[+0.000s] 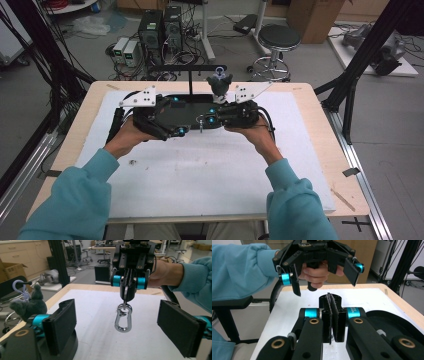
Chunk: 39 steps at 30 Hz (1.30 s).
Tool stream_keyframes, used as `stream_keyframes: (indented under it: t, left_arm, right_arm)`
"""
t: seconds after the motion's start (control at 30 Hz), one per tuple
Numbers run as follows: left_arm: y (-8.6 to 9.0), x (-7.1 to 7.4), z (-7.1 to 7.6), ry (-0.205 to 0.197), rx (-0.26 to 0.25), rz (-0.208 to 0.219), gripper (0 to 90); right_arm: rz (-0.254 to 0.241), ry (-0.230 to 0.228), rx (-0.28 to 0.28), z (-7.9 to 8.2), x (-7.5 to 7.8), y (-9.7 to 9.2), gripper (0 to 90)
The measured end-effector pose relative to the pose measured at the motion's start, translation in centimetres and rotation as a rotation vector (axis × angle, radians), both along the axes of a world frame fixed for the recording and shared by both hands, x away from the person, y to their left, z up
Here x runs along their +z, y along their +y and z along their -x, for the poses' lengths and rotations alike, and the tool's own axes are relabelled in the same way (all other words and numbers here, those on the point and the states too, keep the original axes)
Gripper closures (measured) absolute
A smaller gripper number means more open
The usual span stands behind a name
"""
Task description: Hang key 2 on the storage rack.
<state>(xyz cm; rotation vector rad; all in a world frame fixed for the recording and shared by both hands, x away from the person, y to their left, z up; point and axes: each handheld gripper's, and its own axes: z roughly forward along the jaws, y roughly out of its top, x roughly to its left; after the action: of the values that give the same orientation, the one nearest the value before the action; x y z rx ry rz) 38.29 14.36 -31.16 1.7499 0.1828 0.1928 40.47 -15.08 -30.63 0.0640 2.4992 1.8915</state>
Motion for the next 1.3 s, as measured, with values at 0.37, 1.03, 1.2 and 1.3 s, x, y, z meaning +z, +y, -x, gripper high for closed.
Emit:
stream_keyframes:
  t: [0.37,1.03,1.2,1.3]
  left_arm:
    - [-0.7,-0.1,0.1,0.016,-0.055,-0.043,41.5]
    - [-1.3,0.1,0.3,0.029,-0.071,-0.024,76.0]
    - [-1.2,0.2,0.4,0.017,-0.071,-0.029,82.6]
    - [-1.2,0.2,0.3,0.016,-0.071,-0.026,83.4]
  right_arm:
    - [0.014,-0.006,0.01,0.0,-0.2,0.4,88.5]
    - [0.002,0.006,0.022,0.1,-0.1,0.4,88.5]
    - [-0.007,0.002,0.032,0.1,-0.1,0.4,88.5]
    - [-0.008,0.004,0.033,0.1,-0.1,0.4,88.5]
